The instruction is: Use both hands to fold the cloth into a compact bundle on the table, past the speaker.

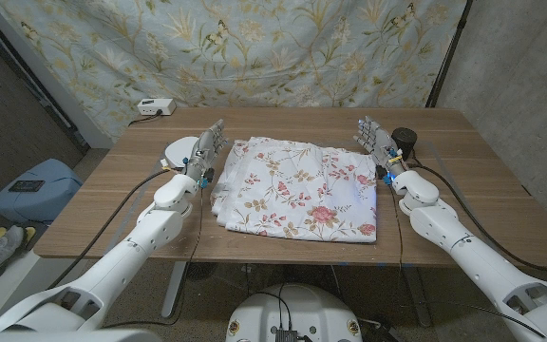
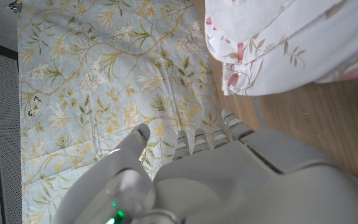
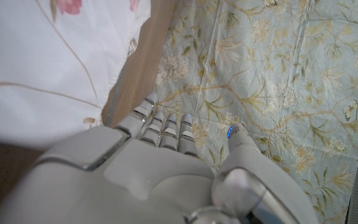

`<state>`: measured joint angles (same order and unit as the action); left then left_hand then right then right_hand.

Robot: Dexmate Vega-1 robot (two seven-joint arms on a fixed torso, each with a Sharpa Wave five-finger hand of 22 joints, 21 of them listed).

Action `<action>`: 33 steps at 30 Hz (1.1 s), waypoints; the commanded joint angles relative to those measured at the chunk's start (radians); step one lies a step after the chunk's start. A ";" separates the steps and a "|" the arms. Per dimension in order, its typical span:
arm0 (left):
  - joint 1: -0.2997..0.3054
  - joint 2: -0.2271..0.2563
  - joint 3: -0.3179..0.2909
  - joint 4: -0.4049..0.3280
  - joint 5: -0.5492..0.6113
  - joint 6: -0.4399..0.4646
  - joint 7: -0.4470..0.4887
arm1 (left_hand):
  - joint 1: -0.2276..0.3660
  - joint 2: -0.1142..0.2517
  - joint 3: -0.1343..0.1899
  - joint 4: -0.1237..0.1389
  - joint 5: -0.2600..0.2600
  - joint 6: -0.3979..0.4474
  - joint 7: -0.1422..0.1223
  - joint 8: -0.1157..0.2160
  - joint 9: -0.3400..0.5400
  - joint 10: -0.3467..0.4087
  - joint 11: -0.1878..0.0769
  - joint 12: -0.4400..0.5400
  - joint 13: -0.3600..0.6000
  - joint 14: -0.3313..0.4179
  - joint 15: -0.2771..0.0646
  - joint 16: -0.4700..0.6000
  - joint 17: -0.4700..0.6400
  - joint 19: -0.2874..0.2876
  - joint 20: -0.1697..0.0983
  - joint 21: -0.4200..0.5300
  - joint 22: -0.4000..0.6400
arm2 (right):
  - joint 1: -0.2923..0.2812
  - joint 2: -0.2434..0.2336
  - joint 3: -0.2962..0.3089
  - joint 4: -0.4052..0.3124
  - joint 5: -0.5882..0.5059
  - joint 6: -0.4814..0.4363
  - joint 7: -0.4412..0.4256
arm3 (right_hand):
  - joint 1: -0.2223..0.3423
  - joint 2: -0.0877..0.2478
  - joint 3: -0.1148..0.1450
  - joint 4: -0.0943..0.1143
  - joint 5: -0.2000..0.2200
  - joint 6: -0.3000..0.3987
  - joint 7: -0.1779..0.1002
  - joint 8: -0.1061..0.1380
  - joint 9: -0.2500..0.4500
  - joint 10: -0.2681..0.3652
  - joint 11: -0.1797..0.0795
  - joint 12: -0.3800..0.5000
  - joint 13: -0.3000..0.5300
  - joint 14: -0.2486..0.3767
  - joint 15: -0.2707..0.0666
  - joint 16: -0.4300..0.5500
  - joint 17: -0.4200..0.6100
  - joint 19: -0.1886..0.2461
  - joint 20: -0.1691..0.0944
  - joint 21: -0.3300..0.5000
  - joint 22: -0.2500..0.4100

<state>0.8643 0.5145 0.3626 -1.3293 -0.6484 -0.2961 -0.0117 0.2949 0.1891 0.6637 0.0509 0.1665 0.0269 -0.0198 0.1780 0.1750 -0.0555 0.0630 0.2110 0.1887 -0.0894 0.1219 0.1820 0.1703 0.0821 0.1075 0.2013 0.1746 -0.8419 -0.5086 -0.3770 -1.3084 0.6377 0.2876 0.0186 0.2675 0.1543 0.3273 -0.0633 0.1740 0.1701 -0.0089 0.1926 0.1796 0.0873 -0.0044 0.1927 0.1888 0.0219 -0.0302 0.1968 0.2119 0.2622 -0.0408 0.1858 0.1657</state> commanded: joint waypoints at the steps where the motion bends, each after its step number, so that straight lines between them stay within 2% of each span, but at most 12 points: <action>1: 0.026 0.009 -0.005 -0.032 0.001 -0.014 0.006 | 0.012 -0.001 0.007 -0.001 0.006 0.009 -0.001 0.006 0.005 0.000 0.006 0.004 0.002 -0.002 0.006 0.004 0.002 -0.001 0.009 0.003 0.001 | 0.015 0.015 -0.016 0.010 -0.013 0.004 0.002 | 0.011 -0.001 0.008 -0.002 0.007 0.009 0.000 0.006 0.004 0.006 0.002 0.004 0.004 0.000 -0.013 0.007 0.005 0.006 -0.053 0.005 0.002; 11: 0.032 0.038 -0.006 -0.077 0.014 0.003 0.007 | 0.017 -0.003 0.008 -0.005 0.006 0.011 0.002 0.007 0.005 0.002 0.005 0.004 0.002 -0.002 0.006 0.003 0.001 0.000 0.008 0.003 0.001 | 0.017 0.013 -0.018 0.010 -0.026 0.014 -0.002 | 0.011 -0.002 0.008 -0.004 0.005 0.008 0.003 0.004 0.004 0.002 0.010 0.003 0.004 -0.004 -0.012 0.006 0.004 0.005 -0.054 0.004 0.002; 15: 0.036 0.071 -0.005 -0.119 0.036 0.029 0.017 | 0.022 -0.006 0.010 -0.011 0.008 0.021 0.004 0.010 0.005 0.005 0.005 0.005 0.001 -0.002 0.006 0.001 0.000 0.000 0.008 0.002 0.001 | 0.014 0.013 -0.016 0.007 -0.031 0.021 -0.010 | 0.010 -0.003 0.008 -0.004 0.005 0.009 0.004 0.004 0.004 0.000 0.011 0.002 0.004 -0.005 -0.012 0.006 0.004 0.004 -0.053 0.004 0.002; 20: 0.042 0.102 -0.007 -0.153 0.059 0.024 0.007 | 0.039 -0.009 0.017 -0.032 0.012 0.045 0.003 0.016 0.004 0.010 -0.008 0.004 0.000 -0.001 0.001 -0.001 -0.001 0.002 0.002 0.000 0.000 | 0.013 0.011 -0.015 0.001 -0.043 0.030 -0.021 | 0.011 -0.003 0.008 -0.005 0.005 0.008 0.005 0.003 0.004 -0.003 0.013 0.001 0.004 -0.007 -0.011 0.006 0.003 0.002 -0.053 0.003 0.002; 26: 0.057 0.138 -0.004 -0.191 0.090 0.025 0.001 | 0.046 -0.011 0.018 -0.041 0.013 0.046 0.000 0.014 0.004 0.009 -0.008 0.002 0.000 -0.003 0.000 -0.003 -0.001 0.003 0.002 -0.001 0.000 | 0.012 0.008 -0.011 -0.004 -0.054 0.043 -0.031 | 0.010 -0.003 0.007 -0.006 0.004 0.006 0.006 0.002 0.004 -0.007 0.017 0.000 0.004 -0.013 -0.008 0.005 0.002 -0.002 -0.053 0.002 0.002; 33: 0.048 0.182 0.016 -0.194 0.137 0.018 -0.047 | 0.051 -0.014 0.015 -0.050 0.013 0.056 0.004 0.015 0.004 0.004 -0.013 -0.001 0.000 -0.008 -0.002 -0.004 -0.001 0.003 0.000 -0.001 0.000 | -0.009 -0.011 0.002 -0.045 -0.060 0.040 -0.054 | 0.010 -0.004 0.007 -0.007 0.004 0.005 0.007 0.001 0.004 -0.012 0.016 -0.001 0.004 -0.017 -0.005 0.004 0.002 -0.005 -0.052 0.001 0.002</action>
<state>0.9123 0.6338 0.3589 -1.4909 -0.5778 -0.2785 -0.0104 0.3348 0.1791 0.6787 0.0078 0.1741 0.0721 -0.0174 0.1896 0.1747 -0.0499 0.0571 0.2109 0.1859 -0.0932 0.1178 0.1819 0.1675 0.0821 0.1073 0.2013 0.1721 -0.8289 -0.4989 -0.3904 -1.3107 0.5910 0.3229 -0.0088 0.2675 0.1543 0.3314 -0.0675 0.1739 0.1734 -0.0053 0.1925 0.1793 0.0760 0.0068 0.1926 0.1884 0.0144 -0.0302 0.1967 0.2116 0.2620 -0.0408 0.1858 0.1654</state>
